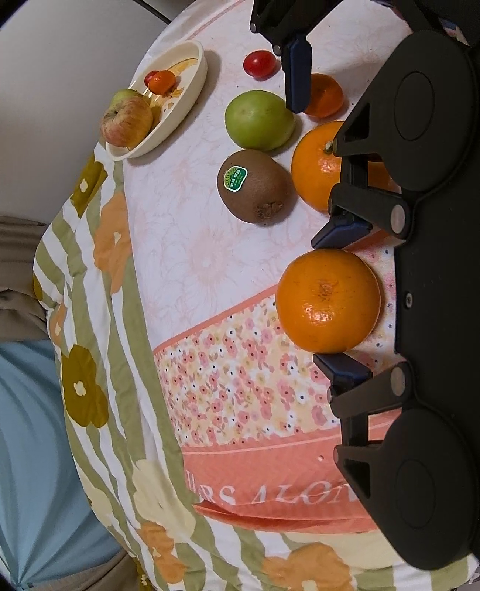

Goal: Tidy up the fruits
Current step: 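Grasp a large orange with the left tool while the right tool grasps another large orange, then carry both large oranges over the duck bowl with both tools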

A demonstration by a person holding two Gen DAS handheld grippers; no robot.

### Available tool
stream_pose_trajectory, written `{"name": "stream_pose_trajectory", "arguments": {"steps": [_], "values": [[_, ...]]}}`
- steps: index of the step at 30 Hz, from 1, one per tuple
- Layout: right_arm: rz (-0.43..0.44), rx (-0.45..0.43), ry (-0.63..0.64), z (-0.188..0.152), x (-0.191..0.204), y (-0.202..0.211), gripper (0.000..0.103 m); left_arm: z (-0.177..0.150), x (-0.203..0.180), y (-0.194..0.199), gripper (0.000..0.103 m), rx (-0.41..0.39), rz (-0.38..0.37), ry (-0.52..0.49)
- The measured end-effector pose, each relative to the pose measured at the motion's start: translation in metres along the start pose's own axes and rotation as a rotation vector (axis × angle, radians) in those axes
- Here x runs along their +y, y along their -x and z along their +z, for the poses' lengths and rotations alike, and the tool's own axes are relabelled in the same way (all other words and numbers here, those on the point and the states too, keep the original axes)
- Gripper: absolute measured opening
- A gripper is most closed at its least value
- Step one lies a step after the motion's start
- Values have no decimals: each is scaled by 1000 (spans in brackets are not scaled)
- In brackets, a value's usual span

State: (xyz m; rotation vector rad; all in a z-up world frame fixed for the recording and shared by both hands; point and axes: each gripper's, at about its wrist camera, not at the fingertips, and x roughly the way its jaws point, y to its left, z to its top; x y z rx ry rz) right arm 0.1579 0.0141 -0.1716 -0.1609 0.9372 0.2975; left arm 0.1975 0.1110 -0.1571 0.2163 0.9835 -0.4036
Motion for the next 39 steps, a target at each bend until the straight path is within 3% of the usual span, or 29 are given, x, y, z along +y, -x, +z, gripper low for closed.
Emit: {"name": "stream_pose_trajectory", "arguments": {"steps": [12, 20, 29, 39], "values": [[5, -4, 32, 2, 4, -12, 95, -13, 3, 9, 64, 7, 23, 10], [11, 7, 26, 1, 3, -22, 79, -21, 4, 15, 64, 17, 50, 30], [21, -7, -4, -1, 2, -18, 77, -29, 4, 28, 63, 9, 69, 69], [24, -68, -5, 3, -4, 17, 77, -30, -2, 56, 63, -34, 77, 119]]}}
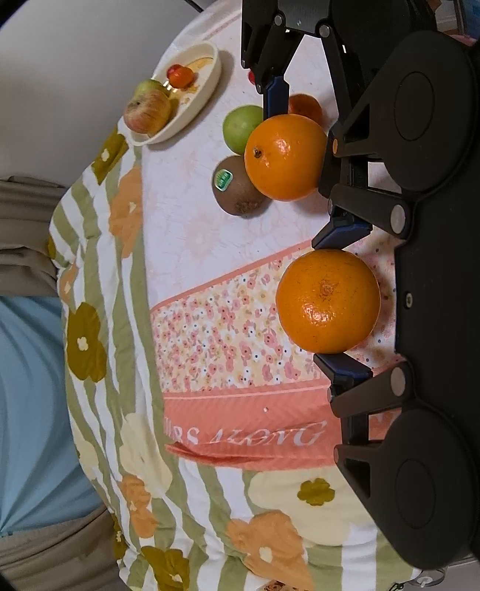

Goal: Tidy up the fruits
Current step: 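Carry both large oranges over the duck bowl with both tools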

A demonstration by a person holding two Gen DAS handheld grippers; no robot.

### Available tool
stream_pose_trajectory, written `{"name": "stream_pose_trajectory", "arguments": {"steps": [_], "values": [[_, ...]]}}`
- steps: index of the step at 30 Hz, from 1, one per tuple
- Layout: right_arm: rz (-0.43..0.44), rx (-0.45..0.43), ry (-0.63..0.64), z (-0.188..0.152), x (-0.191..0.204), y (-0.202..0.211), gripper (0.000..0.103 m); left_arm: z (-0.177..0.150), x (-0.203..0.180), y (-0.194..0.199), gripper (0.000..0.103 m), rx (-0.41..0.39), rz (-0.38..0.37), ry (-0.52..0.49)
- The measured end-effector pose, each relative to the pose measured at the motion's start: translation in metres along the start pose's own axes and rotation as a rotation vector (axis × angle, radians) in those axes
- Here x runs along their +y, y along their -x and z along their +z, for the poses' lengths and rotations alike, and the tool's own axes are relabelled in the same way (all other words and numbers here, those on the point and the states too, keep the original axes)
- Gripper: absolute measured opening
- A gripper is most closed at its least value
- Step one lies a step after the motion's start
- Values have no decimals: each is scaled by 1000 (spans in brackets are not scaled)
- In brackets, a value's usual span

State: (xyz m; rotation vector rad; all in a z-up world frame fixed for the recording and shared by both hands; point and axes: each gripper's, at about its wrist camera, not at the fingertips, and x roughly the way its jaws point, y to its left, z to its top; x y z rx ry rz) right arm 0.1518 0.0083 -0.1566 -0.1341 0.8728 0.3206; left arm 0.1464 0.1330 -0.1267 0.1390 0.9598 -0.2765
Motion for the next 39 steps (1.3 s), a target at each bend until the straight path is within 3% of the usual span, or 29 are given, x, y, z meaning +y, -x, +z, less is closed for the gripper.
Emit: {"name": "stream_pose_trajectory", "arguments": {"steps": [11, 21, 29, 39], "values": [[5, -89, -44, 2, -41, 55, 77, 18, -33, 41, 63, -77, 32, 29], [-17, -142, -56, 2, -126, 103, 77, 48, -91, 60, 63, -127, 35, 89], [-57, -150, -68, -5, -202, 118, 77, 78, -148, 49, 64, -157, 11, 88], [-61, -124, -63, -15, -281, 106, 77, 115, -211, 3, 63, -141, -18, 79]]}}
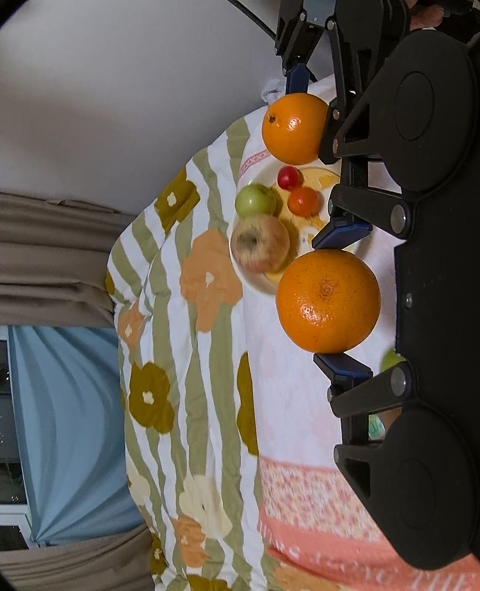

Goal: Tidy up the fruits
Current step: 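Carry both large oranges over the duck bowl with both tools, then lower both oranges into the duck bowl and open both tools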

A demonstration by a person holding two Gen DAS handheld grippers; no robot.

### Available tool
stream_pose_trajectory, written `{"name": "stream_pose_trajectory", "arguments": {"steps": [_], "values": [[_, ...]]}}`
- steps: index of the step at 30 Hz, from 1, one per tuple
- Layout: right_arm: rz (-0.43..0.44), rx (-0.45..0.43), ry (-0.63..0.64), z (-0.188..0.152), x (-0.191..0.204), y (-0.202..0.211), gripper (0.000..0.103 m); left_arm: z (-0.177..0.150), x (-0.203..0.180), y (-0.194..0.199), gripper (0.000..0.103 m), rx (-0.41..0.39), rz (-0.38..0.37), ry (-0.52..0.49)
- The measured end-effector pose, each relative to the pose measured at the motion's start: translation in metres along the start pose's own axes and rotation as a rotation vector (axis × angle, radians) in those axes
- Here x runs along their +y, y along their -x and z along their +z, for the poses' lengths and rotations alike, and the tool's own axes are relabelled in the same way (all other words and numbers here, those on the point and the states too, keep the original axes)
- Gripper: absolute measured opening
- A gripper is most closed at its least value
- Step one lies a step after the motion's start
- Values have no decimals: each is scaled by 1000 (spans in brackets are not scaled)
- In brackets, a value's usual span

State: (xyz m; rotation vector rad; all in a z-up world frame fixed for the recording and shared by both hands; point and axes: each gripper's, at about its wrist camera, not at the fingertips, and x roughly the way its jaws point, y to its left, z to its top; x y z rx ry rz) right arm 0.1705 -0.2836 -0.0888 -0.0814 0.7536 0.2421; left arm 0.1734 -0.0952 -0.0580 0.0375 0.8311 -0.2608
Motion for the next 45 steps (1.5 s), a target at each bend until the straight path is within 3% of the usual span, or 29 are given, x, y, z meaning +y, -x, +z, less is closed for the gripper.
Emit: {"name": "stream_pose_trajectory", "arguments": {"steps": [11, 24, 26, 27, 28, 31, 45], "values": [[26, 52, 25, -7, -49, -35, 77, 10, -39, -71, 63, 66, -6, -6], [50, 76, 53, -12, -65, -60, 77, 6, -60, -124, 64, 141, 7, -53], [49, 78, 51, -12, -66, -60, 77, 7, -63, -122, 72, 123, 14, -66], [48, 80, 50, -12, -66, -60, 77, 8, -64, -117, 91, 106, 28, -73], [47, 82, 50, -12, -67, -60, 77, 9, -65, -113, 103, 84, 39, -79], [45, 84, 50, -13, -68, -60, 77, 11, -66, -99, 103, 38, 69, -112], [60, 84, 72, -13, -62, -69, 77, -2, -45, -76, 103, 81, 101, -23]]}}
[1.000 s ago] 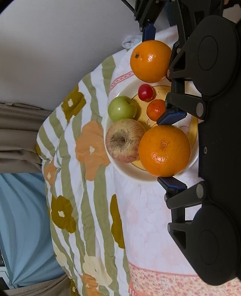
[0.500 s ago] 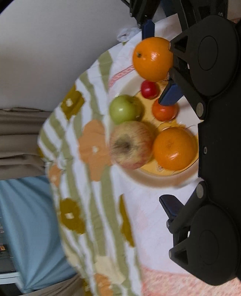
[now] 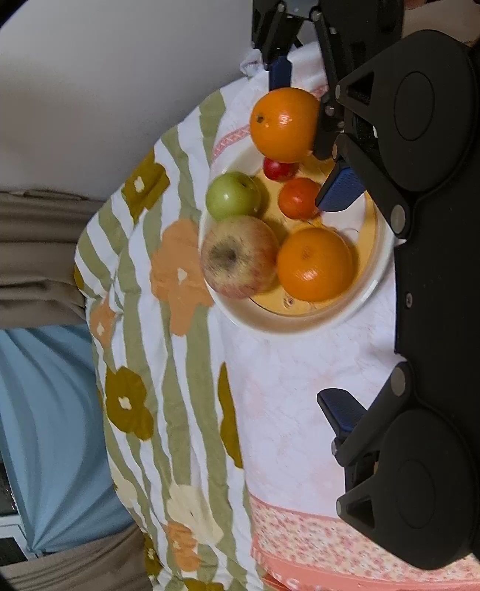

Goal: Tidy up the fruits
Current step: 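Lower both oranges into the duck bowl and open both tools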

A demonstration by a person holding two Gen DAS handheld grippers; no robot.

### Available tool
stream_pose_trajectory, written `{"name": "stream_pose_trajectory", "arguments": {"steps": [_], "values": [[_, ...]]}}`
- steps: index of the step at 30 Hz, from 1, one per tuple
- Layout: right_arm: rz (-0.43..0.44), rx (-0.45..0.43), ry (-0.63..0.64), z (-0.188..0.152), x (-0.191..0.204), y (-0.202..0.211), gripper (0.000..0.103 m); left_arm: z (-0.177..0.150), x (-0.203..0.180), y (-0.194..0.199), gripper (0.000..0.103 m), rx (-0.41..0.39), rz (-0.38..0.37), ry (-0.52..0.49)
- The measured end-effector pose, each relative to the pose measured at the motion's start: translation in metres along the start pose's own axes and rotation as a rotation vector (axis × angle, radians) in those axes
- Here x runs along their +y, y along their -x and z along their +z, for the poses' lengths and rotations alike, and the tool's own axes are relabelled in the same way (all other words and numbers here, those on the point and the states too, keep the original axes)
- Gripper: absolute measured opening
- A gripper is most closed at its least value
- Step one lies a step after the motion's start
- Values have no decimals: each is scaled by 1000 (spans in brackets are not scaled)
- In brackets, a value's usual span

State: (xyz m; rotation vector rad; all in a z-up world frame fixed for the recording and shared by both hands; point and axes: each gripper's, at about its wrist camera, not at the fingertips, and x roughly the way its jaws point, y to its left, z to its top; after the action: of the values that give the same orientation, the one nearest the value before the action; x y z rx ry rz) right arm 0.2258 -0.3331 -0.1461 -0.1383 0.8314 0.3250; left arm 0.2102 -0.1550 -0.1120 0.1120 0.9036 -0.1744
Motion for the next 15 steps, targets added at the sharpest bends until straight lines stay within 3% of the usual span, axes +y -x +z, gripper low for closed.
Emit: {"name": "stream_pose_trajectory", "arguments": {"steps": [10, 13, 15], "values": [[9, 27, 48, 0, 5, -14, 79, -11, 8, 11, 103, -10, 54, 1], [-30, -14, 83, 0, 10, -8, 103, -13, 8, 12, 103, -7, 56, 6], [-54, -45, 107, 0, 14, -3, 103, -14, 9, 14, 103, -8, 51, 17]]}}
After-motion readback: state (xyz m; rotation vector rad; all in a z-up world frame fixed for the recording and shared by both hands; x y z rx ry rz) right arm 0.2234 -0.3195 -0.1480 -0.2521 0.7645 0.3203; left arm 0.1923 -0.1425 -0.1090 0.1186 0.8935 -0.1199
